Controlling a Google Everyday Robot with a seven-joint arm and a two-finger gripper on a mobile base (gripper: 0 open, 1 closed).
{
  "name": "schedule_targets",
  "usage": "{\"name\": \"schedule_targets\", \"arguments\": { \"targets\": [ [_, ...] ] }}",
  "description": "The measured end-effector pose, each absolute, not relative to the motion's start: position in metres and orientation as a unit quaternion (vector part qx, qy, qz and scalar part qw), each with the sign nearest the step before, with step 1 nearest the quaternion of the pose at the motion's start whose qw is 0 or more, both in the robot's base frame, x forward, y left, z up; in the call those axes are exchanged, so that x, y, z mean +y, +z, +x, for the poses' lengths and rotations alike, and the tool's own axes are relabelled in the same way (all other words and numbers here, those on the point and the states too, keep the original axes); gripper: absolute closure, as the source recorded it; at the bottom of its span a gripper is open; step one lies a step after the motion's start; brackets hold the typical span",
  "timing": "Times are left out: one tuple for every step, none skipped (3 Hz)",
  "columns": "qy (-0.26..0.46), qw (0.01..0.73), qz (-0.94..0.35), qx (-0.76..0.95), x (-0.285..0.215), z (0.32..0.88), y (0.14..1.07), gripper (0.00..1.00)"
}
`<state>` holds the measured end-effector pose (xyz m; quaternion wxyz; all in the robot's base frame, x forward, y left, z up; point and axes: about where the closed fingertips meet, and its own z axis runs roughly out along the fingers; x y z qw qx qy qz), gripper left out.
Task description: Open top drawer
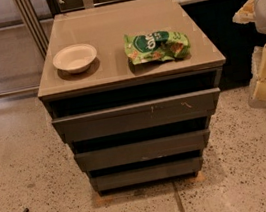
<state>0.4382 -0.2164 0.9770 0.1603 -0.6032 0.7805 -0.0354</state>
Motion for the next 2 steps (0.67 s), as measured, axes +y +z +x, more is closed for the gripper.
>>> {"name": "schedule_targets", "arguments": {
  "targets": [
    [-0.035, 0.16, -0.603, 0.781, -0.2164, 0.4383, 0.9769, 0.0],
    [-0.034, 0.171, -0.602, 0.78, -0.2153, 0.4399, 0.9712, 0.0]
  ]
}}
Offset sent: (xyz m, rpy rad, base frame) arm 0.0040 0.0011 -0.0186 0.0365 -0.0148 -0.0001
